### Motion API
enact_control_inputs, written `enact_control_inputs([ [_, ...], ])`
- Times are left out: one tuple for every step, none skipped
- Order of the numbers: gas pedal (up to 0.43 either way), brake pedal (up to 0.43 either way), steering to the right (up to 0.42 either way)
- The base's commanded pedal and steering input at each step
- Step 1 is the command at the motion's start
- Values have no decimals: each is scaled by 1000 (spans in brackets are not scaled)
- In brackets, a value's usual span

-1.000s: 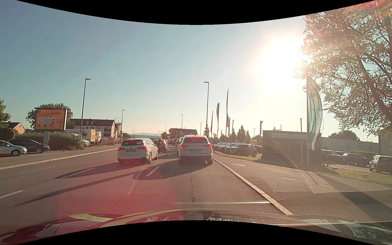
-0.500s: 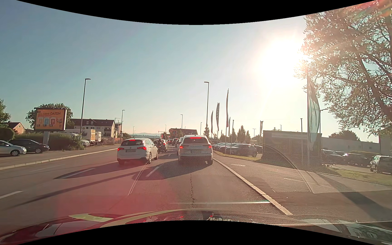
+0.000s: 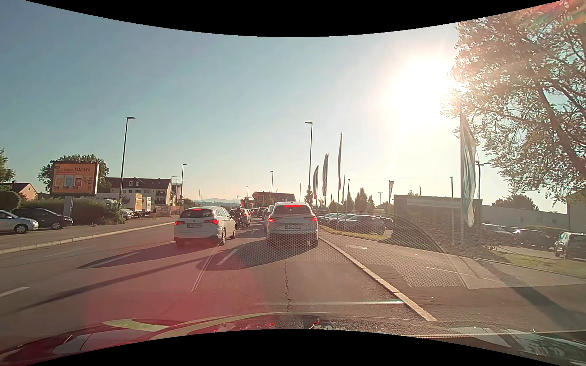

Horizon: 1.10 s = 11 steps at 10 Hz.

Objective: Follow the waypoints while adhering to traffic rules and regulations

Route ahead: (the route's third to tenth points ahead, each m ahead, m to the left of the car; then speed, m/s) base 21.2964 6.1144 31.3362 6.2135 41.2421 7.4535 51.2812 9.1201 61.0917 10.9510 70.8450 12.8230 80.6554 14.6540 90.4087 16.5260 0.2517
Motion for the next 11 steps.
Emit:
enact_control_inputs([
  [0,91,-5],
  [0,91,-5],
  [0,91,-5],
  [0,91,-4],
  [0,98,-4],
  [0,104,-4],
  [0,128,-5],
  [0,140,-4],
  [0,152,-5],
  [0,152,-5],
  [0,134,-5],
])
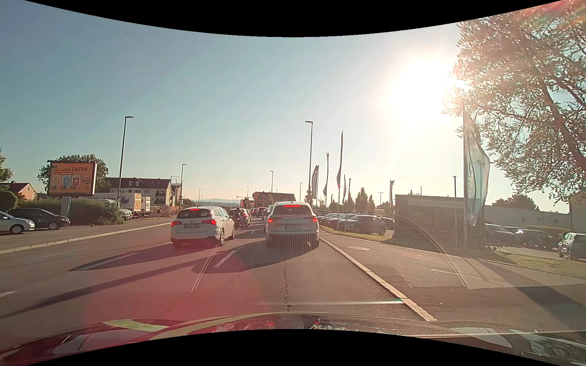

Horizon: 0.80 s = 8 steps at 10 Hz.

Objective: Follow the waypoints while adhering to traffic rules and regulations

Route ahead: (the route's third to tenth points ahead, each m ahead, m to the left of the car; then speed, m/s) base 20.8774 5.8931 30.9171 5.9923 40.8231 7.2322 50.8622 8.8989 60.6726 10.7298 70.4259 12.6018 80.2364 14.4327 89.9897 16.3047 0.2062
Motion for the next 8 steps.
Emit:
enact_control_inputs([
  [0,122,-5],
  [0,128,-5],
  [0,140,-5],
  [0,152,-4],
  [0,152,-5],
  [0,159,-5],
  [0,159,-5],
  [0,165,-5],
])
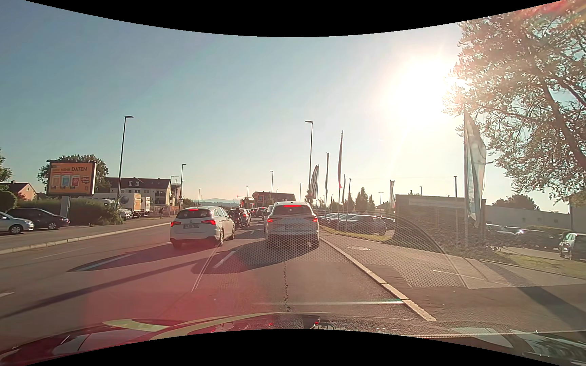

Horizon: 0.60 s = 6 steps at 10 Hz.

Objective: Follow the waypoints while adhering to traffic rules and regulations

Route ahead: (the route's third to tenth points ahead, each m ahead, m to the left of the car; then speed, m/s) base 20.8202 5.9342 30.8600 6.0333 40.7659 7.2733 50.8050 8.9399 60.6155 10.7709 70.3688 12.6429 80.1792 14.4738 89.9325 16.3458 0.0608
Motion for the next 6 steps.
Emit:
enact_control_inputs([
  [0,177,-5],
  [0,183,-5],
  [0,189,-5],
  [0,195,-6],
  [0,195,-6],
  [0,201,-7],
])
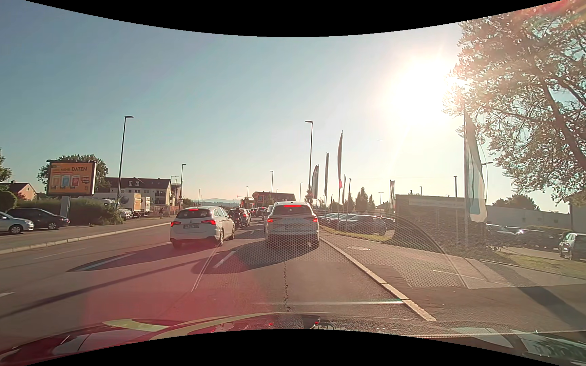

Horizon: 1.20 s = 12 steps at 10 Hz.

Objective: Follow the waypoints while adhering to traffic rules and regulations

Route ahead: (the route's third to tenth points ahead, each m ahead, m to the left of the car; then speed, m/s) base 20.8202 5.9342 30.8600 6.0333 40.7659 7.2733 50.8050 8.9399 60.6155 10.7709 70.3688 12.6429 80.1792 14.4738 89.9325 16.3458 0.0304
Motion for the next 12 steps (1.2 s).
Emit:
enact_control_inputs([
  [0,201,-10],
  [0,207,-12],
  [0,213,-12],
  [0,220,-12],
  [0,226,-12],
  [0,232,-12],
  [0,238,-13],
  [0,238,-13],
  [0,238,-13],
  [0,238,-14],
  [0,238,-14],
  [0,244,-14],
])
